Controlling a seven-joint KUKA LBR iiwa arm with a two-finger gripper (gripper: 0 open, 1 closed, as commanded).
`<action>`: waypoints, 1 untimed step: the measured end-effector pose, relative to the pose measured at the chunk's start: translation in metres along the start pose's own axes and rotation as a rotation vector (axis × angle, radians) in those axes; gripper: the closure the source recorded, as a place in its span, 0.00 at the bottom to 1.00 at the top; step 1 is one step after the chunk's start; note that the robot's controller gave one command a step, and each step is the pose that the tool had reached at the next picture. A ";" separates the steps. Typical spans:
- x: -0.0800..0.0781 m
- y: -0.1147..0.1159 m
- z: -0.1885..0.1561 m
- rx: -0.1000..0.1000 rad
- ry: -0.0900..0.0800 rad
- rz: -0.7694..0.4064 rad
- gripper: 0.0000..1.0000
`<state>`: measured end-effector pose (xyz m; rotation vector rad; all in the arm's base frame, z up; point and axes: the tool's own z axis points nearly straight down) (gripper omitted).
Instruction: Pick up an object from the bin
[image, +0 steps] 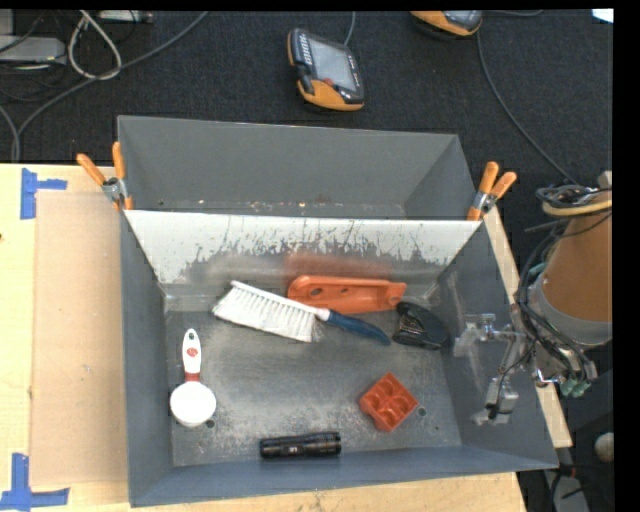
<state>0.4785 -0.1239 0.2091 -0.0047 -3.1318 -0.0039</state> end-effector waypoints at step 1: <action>-0.002 0.001 -0.004 0.002 -0.008 -0.005 0.00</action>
Offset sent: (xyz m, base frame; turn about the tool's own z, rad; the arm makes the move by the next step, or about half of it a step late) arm -0.0017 0.0532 -0.1391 -0.2707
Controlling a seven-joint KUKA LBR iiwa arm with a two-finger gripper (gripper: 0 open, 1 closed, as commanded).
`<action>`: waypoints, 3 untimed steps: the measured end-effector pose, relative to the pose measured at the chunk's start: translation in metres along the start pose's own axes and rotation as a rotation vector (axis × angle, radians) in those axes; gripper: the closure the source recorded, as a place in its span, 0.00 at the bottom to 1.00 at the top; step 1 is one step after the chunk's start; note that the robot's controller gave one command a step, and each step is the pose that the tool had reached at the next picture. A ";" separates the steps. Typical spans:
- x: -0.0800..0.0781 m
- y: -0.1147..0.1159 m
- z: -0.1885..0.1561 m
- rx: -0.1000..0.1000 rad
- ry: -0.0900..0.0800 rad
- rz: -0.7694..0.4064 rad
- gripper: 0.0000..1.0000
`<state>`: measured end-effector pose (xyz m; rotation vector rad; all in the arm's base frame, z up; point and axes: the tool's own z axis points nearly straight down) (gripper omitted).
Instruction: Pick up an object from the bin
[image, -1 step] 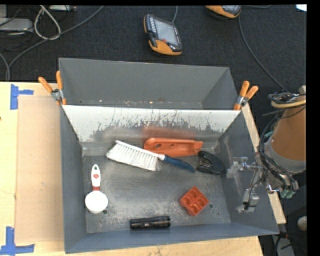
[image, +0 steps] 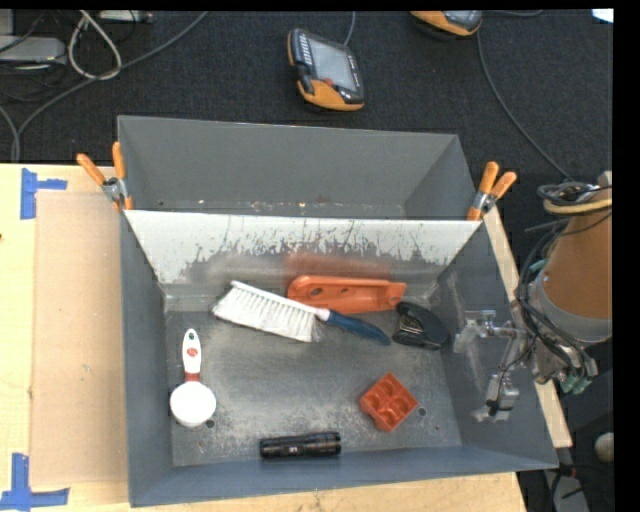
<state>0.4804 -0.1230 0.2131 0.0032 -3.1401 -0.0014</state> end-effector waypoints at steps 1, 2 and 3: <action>0.002 0.040 0.111 -0.001 0.000 -0.204 0.00; 0.006 0.057 0.053 0.002 -0.005 -0.302 0.00; -0.012 0.075 0.114 -0.003 0.001 -0.158 0.00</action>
Offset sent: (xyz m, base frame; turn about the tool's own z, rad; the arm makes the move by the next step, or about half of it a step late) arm -0.0057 0.0571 -0.0531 -0.3058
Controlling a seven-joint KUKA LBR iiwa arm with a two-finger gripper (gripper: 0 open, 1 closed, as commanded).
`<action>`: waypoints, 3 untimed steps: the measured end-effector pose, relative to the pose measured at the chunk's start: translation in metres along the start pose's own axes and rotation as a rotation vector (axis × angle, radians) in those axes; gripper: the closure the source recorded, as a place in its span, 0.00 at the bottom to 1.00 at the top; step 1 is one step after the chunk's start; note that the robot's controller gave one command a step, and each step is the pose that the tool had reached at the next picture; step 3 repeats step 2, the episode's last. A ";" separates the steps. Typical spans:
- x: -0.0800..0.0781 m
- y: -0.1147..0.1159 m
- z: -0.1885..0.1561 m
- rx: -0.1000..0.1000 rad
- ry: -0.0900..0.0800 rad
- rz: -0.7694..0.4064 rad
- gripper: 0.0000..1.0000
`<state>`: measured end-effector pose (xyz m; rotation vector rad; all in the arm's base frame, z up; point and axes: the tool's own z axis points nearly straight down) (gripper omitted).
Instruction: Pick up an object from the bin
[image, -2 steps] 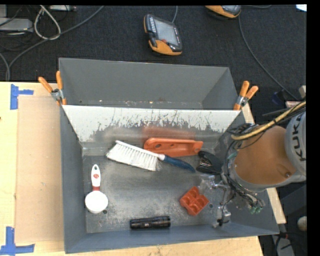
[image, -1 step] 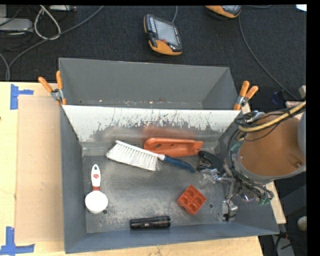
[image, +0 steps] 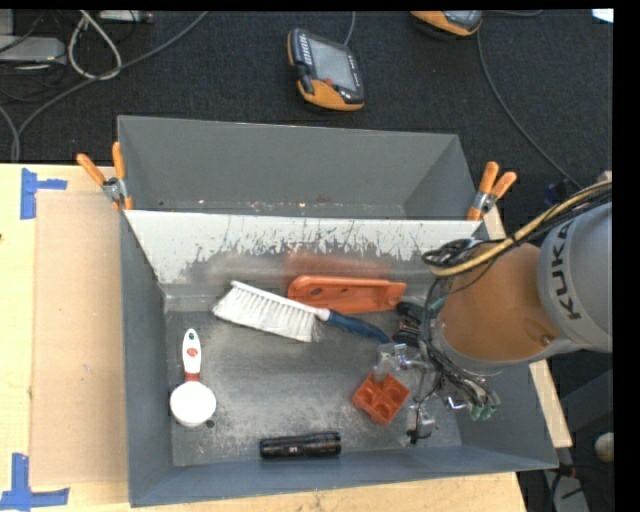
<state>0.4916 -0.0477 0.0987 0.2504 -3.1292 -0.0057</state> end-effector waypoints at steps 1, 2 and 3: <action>-0.007 -0.002 0.029 0.008 -0.015 -0.144 0.00; -0.012 -0.017 0.025 0.001 -0.011 0.091 1.00; -0.012 -0.017 0.025 0.001 -0.011 0.091 1.00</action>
Offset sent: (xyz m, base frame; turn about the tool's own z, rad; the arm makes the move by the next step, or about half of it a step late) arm 0.0110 -0.0158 -0.0287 0.0938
